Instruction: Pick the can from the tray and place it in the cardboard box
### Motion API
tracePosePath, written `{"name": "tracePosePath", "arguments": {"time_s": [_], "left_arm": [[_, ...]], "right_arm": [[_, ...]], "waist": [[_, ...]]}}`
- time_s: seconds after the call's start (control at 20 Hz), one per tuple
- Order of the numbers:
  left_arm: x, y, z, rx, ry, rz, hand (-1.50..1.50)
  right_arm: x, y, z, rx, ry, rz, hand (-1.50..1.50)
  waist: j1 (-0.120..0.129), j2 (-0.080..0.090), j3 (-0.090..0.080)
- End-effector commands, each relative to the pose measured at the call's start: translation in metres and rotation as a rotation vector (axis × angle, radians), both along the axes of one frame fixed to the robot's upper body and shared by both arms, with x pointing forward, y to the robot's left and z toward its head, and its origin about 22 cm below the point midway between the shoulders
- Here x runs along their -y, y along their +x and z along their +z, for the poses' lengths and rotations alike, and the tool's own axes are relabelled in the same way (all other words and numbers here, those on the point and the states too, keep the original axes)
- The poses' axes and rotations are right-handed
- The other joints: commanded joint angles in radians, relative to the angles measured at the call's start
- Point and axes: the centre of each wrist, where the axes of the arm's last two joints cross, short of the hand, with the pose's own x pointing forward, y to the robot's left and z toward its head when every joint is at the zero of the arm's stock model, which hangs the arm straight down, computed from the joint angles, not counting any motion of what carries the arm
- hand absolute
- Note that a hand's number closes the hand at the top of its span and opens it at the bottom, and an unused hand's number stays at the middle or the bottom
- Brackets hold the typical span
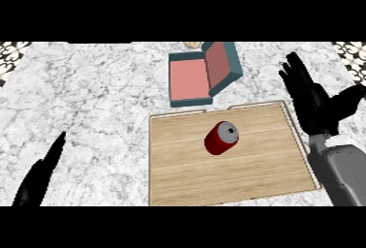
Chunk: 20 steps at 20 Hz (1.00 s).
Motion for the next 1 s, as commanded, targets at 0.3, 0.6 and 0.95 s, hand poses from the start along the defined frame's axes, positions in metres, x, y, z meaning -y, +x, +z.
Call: {"name": "tracePosePath", "arguments": {"time_s": [0.3,0.6,0.95], "left_arm": [[0.030,0.039,0.041,0.207,-0.028,-0.022,0.00],[0.058,0.034,0.058,0.205,-0.074,-0.016,0.00],[0.048,0.039,0.050,0.206,-0.056,-0.005,0.00]], "right_arm": [[0.019,0.019,0.026,0.159,-0.460,-0.034,-1.50],[-0.079,-0.010,-0.020,0.212,0.135,-0.278,-1.50],[-0.020,-0.006,-0.011,0.134,-0.381,-0.039,-1.50]], "waist": [[-0.014,-0.002,-0.041],[0.000,-0.003,-0.007],[-0.010,-0.003,-0.011]]}}
